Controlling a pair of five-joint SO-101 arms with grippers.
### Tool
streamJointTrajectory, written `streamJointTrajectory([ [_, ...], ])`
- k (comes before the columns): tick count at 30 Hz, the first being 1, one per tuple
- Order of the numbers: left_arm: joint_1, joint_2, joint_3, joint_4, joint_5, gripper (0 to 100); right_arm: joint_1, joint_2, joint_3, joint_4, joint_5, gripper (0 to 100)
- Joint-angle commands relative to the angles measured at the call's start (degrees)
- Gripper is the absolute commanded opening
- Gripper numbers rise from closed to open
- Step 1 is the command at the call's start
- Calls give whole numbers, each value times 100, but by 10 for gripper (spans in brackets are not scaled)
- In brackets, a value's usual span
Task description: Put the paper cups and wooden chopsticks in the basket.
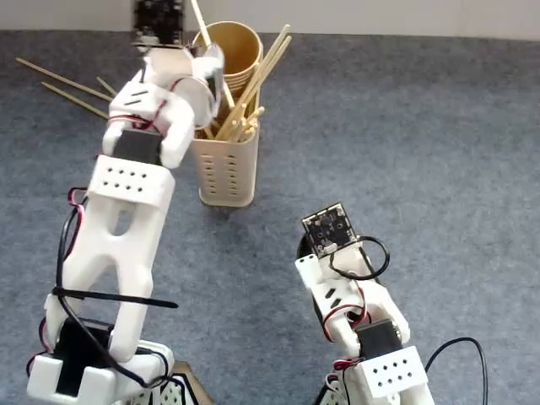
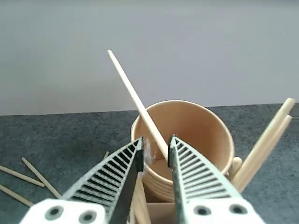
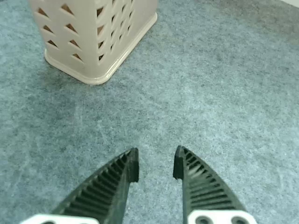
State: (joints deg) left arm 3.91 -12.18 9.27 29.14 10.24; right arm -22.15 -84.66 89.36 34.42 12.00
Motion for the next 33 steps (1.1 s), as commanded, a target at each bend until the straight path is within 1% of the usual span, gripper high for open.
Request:
streamJointTrajectory([
  [1,-84,-145,-233,18,53,120,-57,-57,-31,-92,0,139],
  [5,-189,-171,-303,18,53,120,-57,-57,-31,-92,0,139],
  [9,-936,-171,-725,18,79,119,-57,-57,-31,-92,0,139],
  [15,-1851,-136,-1402,18,79,119,-57,-57,-31,-92,0,139],
  [18,-2246,40,-1297,18,53,119,-57,-57,-31,-92,9,139],
  [22,-2958,848,-1007,123,0,119,-57,-57,-31,-92,9,139],
  [24,-3240,1473,-1015,571,-396,118,-57,-31,-40,-75,9,139],
  [25,-3319,1824,-1121,976,-747,118,-57,-22,-48,-66,0,139],
  [27,-3380,2501,-1552,2040,-1468,118,-57,-22,-31,-66,-9,139],
  [30,-3398,3354,-2712,3534,-2136,119,-57,-22,-31,-66,0,139],
  [33,-3398,4031,-4224,4659,-2347,122,-57,-22,-31,-66,0,139],
])
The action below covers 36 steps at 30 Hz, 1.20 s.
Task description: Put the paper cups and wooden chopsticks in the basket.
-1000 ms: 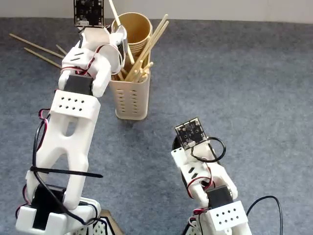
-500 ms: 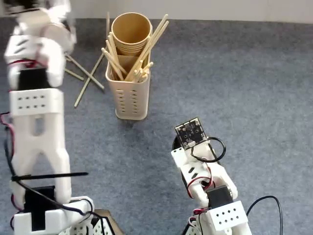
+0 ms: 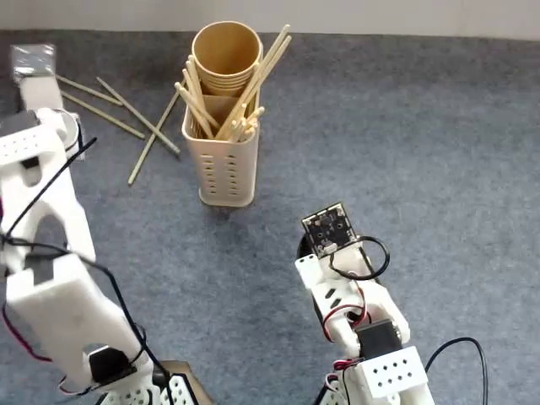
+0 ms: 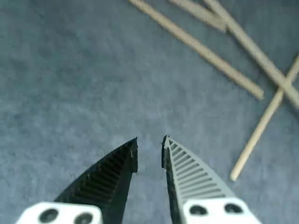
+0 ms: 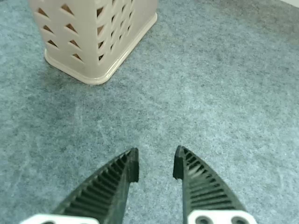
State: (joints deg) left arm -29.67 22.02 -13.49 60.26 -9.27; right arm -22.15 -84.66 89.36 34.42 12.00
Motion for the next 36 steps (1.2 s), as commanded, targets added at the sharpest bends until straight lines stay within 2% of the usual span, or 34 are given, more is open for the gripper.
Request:
streamJointTrajectory([
  [1,-13,822,-2440,1793,-404,123,-57,-22,-31,-66,0,139],
  [5,347,1982,-3960,2312,-404,127,-57,-22,-31,-66,9,139],
  [11,1095,3723,-6097,2497,-237,289,-66,-22,-22,-66,9,139],
  [15,1560,4611,-7204,2470,-211,265,-259,-22,-13,-66,9,139],
  [19,1648,5305,-7811,2470,0,264,-268,-22,-13,-66,9,139],
  [25,1323,6053,-7829,2136,26,261,-268,-22,-13,-66,9,139],
  [27,1174,6220,-7829,2110,26,229,-268,-22,-13,-66,9,139],
  [32,760,6369,-7829,2400,18,14,-268,-22,-13,-66,9,139],
  [36,593,6343,-7881,3393,-18,5,-268,-22,-13,-66,9,139],
])
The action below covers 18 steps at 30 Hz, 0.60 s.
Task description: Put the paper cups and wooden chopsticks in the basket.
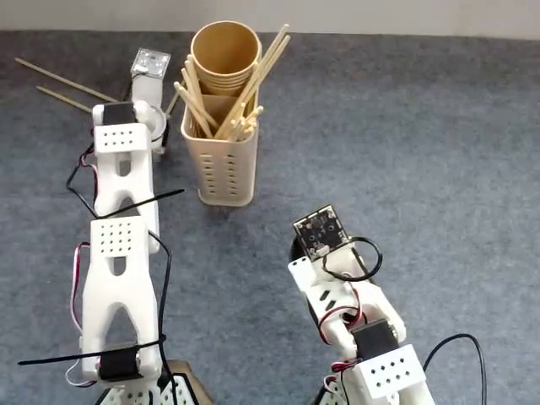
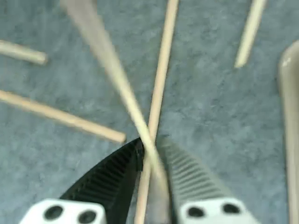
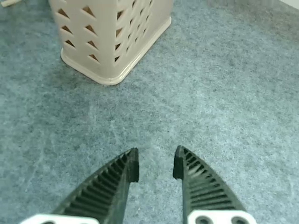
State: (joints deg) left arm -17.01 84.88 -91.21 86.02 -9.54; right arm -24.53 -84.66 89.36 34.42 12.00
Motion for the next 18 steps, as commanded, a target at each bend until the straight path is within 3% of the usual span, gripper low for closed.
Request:
streamJointTrajectory([
  [1,-681,40,-136,1011,-105,3,-31,-22,-13,-66,9,139],
  [6,-716,-576,-295,1565,-281,4,-40,-22,31,-66,9,139],
  [13,-980,-2273,1763,1574,-369,4,-40,-48,127,-84,9,139],
  [18,-734,-3732,1736,1565,-571,4,-40,-48,127,-92,9,139],
])
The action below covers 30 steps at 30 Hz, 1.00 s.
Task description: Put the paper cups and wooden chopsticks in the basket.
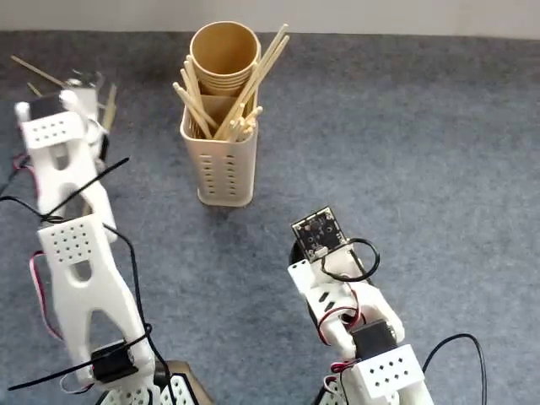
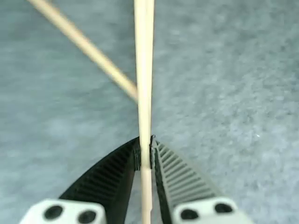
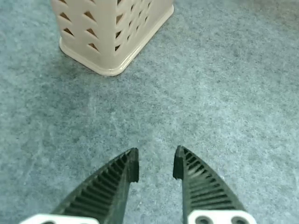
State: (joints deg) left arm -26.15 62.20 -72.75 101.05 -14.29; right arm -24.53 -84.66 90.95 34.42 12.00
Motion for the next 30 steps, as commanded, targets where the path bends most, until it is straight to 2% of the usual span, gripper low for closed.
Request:
streamJointTrajectory([
  [1,303,-1789,-251,62,-97,4,-40,-48,-31,-92,9,139],
  [6,1279,-3380,-1235,35,-35,4,-40,-48,-31,-92,9,139],
  [10,2114,-3899,-1895,-545,765,4,-40,-48,-31,-92,9,139],
  [14,2686,-4066,-2316,-615,1574,4,-40,-48,-31,-92,9,139],
  [18,3732,-5156,-2290,88,1582,3,-40,-48,-31,-92,18,139],
  [21,4382,-6246,-2202,149,1231,3,-40,-48,-31,-92,18,139],
  [24,4514,-7240,-1174,149,1222,3,-40,-48,-31,-92,18,139],
  [28,4347,-8505,1552,123,1178,3,-40,-48,-31,-92,18,139],
  [30,4330,-9121,2949,-316,1178,3,-40,-48,-31,-92,18,139],
])
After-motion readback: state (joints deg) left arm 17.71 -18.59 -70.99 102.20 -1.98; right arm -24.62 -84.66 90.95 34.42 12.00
